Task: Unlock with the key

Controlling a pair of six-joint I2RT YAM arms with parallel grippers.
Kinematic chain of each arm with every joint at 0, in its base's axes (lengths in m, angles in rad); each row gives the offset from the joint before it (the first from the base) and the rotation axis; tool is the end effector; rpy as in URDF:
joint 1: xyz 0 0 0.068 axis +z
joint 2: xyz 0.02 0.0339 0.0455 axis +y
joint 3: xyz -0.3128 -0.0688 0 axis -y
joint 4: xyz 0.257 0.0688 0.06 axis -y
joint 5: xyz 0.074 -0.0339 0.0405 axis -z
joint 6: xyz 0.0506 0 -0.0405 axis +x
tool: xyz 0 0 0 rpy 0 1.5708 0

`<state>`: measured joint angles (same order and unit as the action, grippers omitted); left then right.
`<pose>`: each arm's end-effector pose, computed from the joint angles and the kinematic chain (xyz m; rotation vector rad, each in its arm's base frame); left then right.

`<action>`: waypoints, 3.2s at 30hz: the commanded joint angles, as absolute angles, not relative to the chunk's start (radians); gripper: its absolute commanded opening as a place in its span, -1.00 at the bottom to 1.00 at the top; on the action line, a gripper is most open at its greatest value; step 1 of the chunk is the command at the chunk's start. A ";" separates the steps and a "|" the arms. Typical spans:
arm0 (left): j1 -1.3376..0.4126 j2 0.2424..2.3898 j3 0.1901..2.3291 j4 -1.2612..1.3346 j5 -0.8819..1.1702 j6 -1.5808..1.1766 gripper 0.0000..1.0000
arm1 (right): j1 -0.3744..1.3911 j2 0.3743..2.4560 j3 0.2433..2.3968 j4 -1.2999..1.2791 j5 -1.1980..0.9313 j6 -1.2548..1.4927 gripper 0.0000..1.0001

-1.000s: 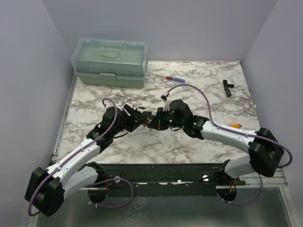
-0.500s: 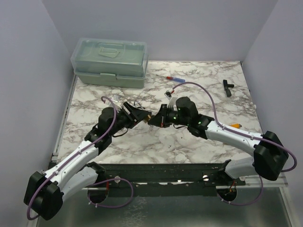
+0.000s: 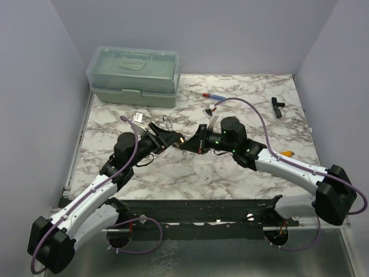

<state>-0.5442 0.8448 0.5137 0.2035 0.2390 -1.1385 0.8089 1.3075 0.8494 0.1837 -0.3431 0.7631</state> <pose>0.1624 -0.1123 0.3049 -0.3667 1.8874 -1.4073 0.2036 0.2380 0.3227 -0.3175 2.0536 1.3563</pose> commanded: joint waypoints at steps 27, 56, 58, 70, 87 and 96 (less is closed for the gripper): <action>-0.575 0.775 0.474 0.213 0.128 -1.298 -1.00 | 0.793 1.229 0.873 0.092 -0.273 0.468 -0.17; -0.575 0.841 0.437 0.209 0.064 -1.487 -1.00 | 0.859 1.349 0.820 0.326 -0.182 0.479 0.83; -0.575 0.834 0.435 0.215 0.067 -1.491 -1.00 | 0.860 1.371 0.824 0.350 -0.198 0.471 0.69; -0.574 0.804 0.416 0.248 0.058 -1.525 -1.00 | 0.874 1.463 0.864 0.374 -0.175 0.444 0.24; -0.575 0.770 0.359 0.266 0.025 -1.609 -1.00 | 0.911 1.520 0.900 0.365 -0.087 0.434 -0.53; -0.575 0.707 0.316 0.282 -0.044 -1.550 -0.45 | 0.913 1.486 0.873 0.366 -0.078 0.463 -0.99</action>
<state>-0.5720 0.7662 0.3225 0.1707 0.0132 -1.5780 0.9241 1.5173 0.8795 0.3511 -0.1226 0.4095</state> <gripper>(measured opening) 0.588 0.160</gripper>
